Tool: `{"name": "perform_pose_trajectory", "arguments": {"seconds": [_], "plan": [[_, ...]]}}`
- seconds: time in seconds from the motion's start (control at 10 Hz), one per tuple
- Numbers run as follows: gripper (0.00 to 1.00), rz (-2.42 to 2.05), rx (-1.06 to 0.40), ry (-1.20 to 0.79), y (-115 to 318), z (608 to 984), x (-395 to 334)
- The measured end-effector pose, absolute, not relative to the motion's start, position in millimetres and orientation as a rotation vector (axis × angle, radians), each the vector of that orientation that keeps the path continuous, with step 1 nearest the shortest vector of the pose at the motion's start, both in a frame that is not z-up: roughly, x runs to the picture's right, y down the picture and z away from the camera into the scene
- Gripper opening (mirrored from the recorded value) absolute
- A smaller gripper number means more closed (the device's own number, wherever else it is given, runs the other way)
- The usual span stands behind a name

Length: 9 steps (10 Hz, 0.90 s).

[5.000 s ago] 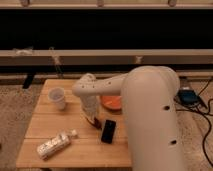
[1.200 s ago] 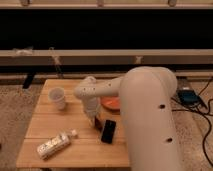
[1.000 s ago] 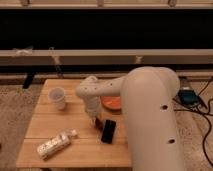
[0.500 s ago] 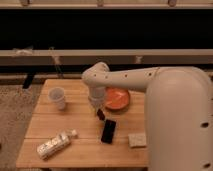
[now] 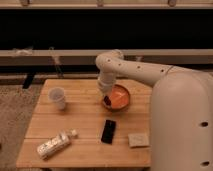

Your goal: Place the pepper in the ceramic bowl

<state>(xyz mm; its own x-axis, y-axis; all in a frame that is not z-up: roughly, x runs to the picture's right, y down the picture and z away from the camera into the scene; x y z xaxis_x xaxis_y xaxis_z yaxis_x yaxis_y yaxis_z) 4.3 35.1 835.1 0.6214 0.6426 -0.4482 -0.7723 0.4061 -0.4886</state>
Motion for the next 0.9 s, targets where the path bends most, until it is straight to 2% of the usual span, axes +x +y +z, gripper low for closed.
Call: {"name": "perform_pose_trajectory", "arguments": {"seconds": [0.2, 0.3, 0.5, 0.9], "plan": [[0.71, 0.916, -0.716, 0.181, 16, 863, 25], [0.77, 0.929, -0.716, 0.166, 11, 875, 36], [0.78, 0.951, -0.714, 0.157, 8, 888, 53], [0.78, 0.938, -0.659, 0.156, 12, 888, 65]]}}
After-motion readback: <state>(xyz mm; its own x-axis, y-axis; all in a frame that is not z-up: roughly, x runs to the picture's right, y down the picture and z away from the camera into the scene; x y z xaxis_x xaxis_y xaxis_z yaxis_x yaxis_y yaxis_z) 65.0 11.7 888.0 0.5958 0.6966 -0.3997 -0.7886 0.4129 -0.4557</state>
